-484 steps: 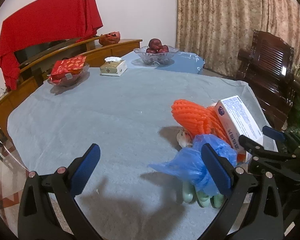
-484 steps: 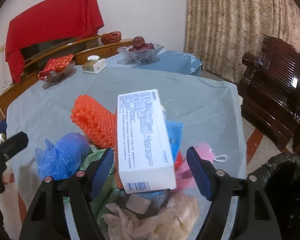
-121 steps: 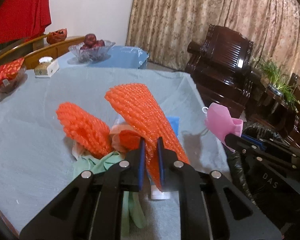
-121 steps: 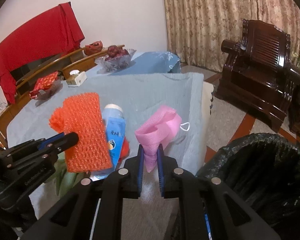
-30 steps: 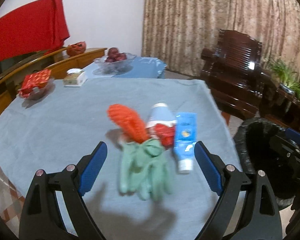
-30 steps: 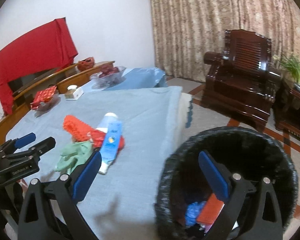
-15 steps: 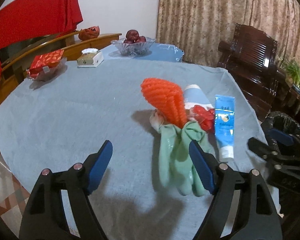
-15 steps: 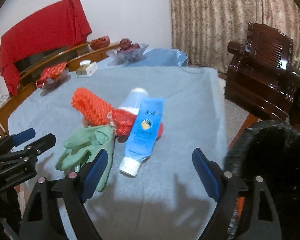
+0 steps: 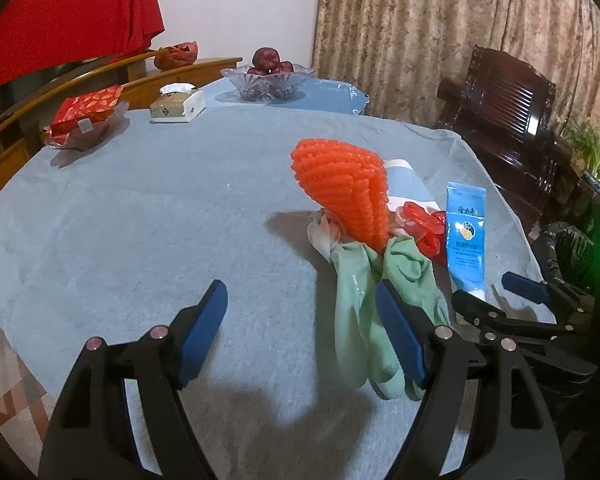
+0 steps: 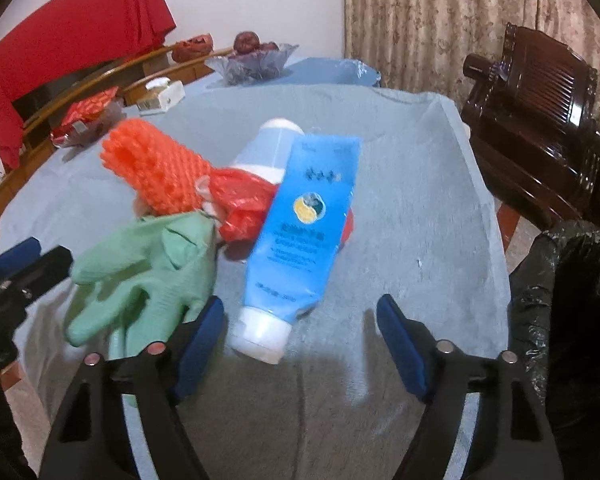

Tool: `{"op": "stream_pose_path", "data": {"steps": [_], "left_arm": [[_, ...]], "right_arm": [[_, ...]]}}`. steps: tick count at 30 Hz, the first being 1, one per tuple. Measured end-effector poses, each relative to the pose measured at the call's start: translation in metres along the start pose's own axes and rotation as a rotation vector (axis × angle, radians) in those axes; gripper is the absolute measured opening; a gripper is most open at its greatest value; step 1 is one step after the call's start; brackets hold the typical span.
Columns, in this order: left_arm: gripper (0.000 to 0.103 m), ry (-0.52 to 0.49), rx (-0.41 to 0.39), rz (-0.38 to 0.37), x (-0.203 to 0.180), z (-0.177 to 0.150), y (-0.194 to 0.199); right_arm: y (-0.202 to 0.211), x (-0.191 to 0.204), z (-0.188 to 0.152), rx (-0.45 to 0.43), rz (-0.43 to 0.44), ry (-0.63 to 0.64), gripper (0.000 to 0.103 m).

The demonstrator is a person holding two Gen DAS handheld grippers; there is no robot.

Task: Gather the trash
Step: 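Move both grippers to the gloves and blue tube on the table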

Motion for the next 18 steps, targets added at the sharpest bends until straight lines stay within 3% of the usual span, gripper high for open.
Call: {"op": "stream_pose_path", "data": {"steps": [6,14,18], "left_arm": [[0.075,-0.002,0.001,-0.007,-0.002,-0.001,-0.005],[0.075,0.011,0.005,0.000,0.003,-0.002,-0.006],[0.074,0.018,0.006,0.003,0.006,-0.001,-0.007]], "right_arm": [[0.012,-0.011,-0.003,-0.007,-0.018,0.007,0.072],[0.001,-0.004,-0.003,0.022,0.024,-0.031,0.071],[-0.009,-0.002,-0.002,0.042,0.017,-0.044,0.064]]}}
Point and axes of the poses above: each gripper's, at about its wrist camera, not at the fingertips, and y roughly against the way its jaws point, x to its left, z to its top, the point moved 10 cm from there along -y, roughly the way its jaws point, and after that the axes turned 12 degrees about y, right-handed, at the moved point
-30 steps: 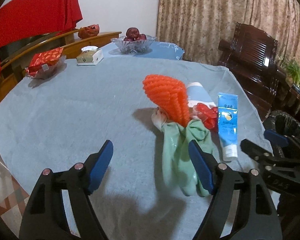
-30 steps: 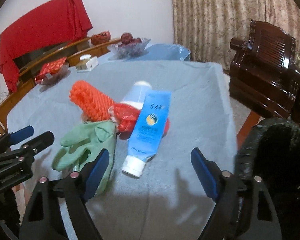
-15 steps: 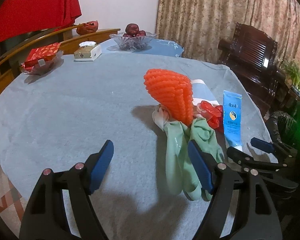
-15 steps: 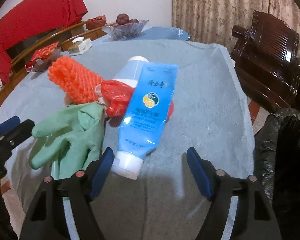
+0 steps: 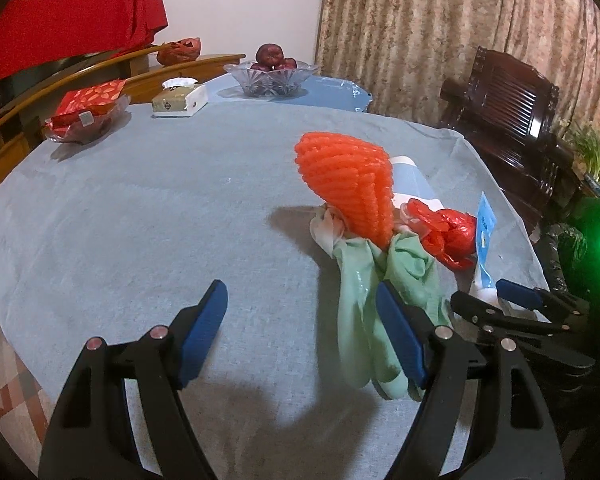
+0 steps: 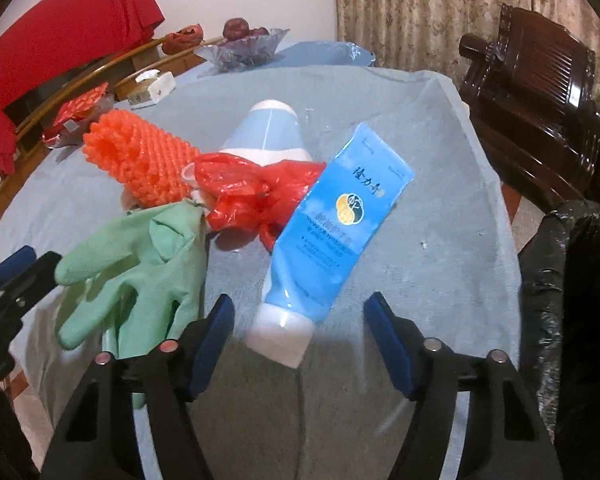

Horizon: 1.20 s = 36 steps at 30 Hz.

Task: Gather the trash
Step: 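Move both grippers to the gloves and blue tube on the table, then grasp the blue tube with the right gripper while the left grasps the green gloves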

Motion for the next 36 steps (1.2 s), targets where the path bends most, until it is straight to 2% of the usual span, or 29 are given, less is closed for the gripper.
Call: {"op": "stream_pose_path", "data": {"steps": [1,3,7,10,14,19,26,31,33,36], "left_arm": [[0.075,0.002,0.000,0.000,0.000,0.000,0.000],[0.074,0.002,0.000,-0.002,0.000,0.000,-0.001],[0.075,-0.003,-0.005,-0.013,-0.005,0.000,0.001],[0.073,-0.018,-0.015,-0.024,-0.012,0.000,0.005],[0.064,-0.041,-0.016,-0.049,-0.027,-0.003,0.008],[0.053,-0.061,-0.002,-0.088,-0.048,-0.006,0.005],[0.051,-0.102,0.012,-0.124,-0.075,-0.013,-0.002],[0.050,-0.118,0.053,-0.130,-0.084,-0.021,-0.020],[0.041,-0.116,0.072,-0.137,-0.086,-0.024,-0.025],[0.011,-0.119,0.096,-0.155,-0.088,-0.028,-0.028]], "right_arm": [[-0.001,0.000,0.001,-0.001,0.001,0.002,0.053],[-0.001,0.003,0.003,-0.004,0.038,0.017,0.040],[0.006,0.002,0.001,-0.003,0.047,0.046,0.035],[0.017,0.000,-0.005,-0.002,0.046,0.072,0.033],[0.026,-0.007,-0.014,0.011,0.018,0.108,0.032],[0.030,-0.026,-0.018,0.024,-0.002,0.081,0.031],[0.028,-0.040,-0.023,0.027,0.003,0.046,0.033],[0.024,-0.045,-0.026,0.030,0.011,0.028,0.035],[0.024,-0.046,-0.026,0.029,0.019,0.033,0.034],[0.025,-0.045,-0.026,0.028,0.034,0.039,0.033]]}}
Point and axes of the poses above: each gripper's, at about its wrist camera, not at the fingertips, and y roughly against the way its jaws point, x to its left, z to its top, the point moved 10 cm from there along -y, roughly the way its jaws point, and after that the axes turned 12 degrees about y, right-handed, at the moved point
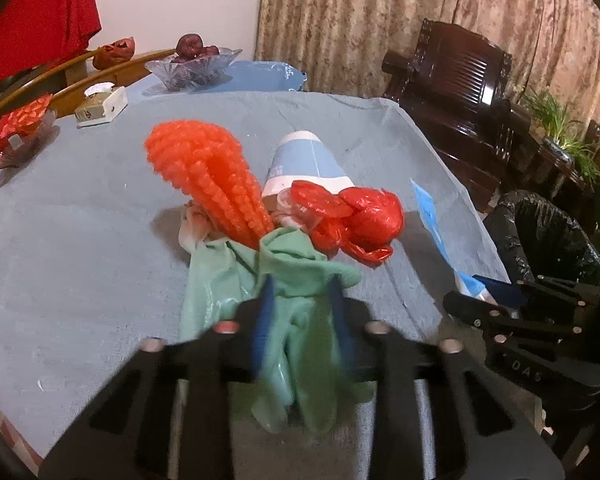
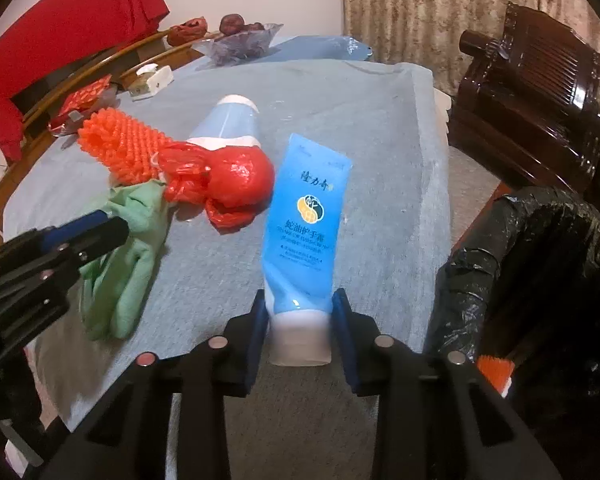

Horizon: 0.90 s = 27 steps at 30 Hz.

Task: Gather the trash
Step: 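Grasp the blue tube with the right gripper while the left grasps the green gloves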

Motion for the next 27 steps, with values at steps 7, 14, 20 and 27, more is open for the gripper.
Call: {"op": "stream_pose_path", "data": {"steps": [7,14,20,27], "left_arm": [[0.000,-0.010,-0.014,-0.048,-0.008,-0.006,0.018],[0.004,0.017,-0.017,-0.015,0.001,-0.003,0.016],[0.039,0.025,-0.036,0.002,0.002,0.010,0.007],[0.000,0.027,0.008,-0.021,-0.002,0.008,-0.008]], "right_arm": [[0.005,0.001,0.003,-0.014,-0.003,0.008,0.033],[-0.001,0.005,0.007,-0.003,-0.014,0.026,0.034],[-0.012,0.004,0.014,0.009,-0.017,0.023,0.040],[-0.009,0.003,0.022,0.001,0.000,0.041,0.034]]}}
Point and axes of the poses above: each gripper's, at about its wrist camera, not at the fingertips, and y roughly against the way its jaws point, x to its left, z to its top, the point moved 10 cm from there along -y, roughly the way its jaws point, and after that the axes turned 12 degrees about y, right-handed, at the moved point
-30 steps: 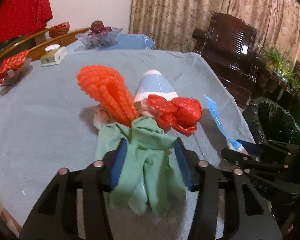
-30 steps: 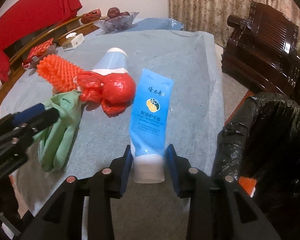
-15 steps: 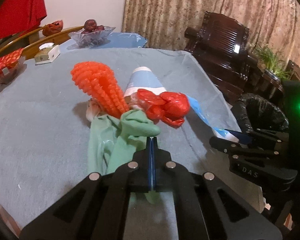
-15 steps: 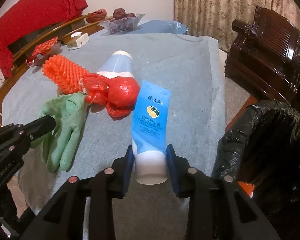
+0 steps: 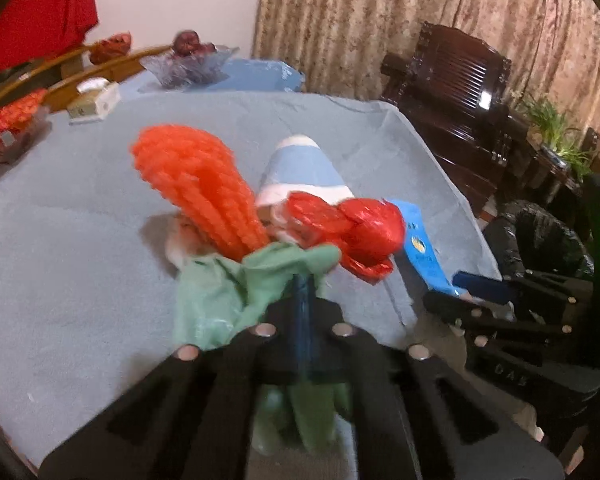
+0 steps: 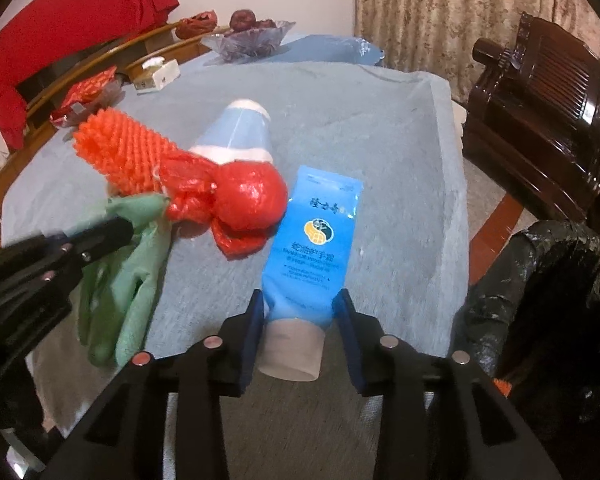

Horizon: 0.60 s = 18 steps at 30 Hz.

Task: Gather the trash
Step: 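Grasp the blue tube with the right gripper while the left grasps the green gloves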

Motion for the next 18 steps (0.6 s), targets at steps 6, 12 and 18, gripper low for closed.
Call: {"op": "stream_pose_path", "data": {"steps": [6,12,18], "left_arm": [[0.000,0.006,-0.040,-0.031,-0.008,0.002,0.019],[0.000,-0.029,-0.066,-0.048,-0.026,-0.001,0.039],[0.022,-0.017,-0.089,0.005,-0.012,0.004,0.042]], "right_arm": [[0.016,-0.002,0.004,-0.030,0.008,0.003,0.033],[0.031,0.001,0.007,-0.057,0.021,0.010,0.033],[0.032,0.002,0.006,-0.059,0.029,0.012,0.033]]}}
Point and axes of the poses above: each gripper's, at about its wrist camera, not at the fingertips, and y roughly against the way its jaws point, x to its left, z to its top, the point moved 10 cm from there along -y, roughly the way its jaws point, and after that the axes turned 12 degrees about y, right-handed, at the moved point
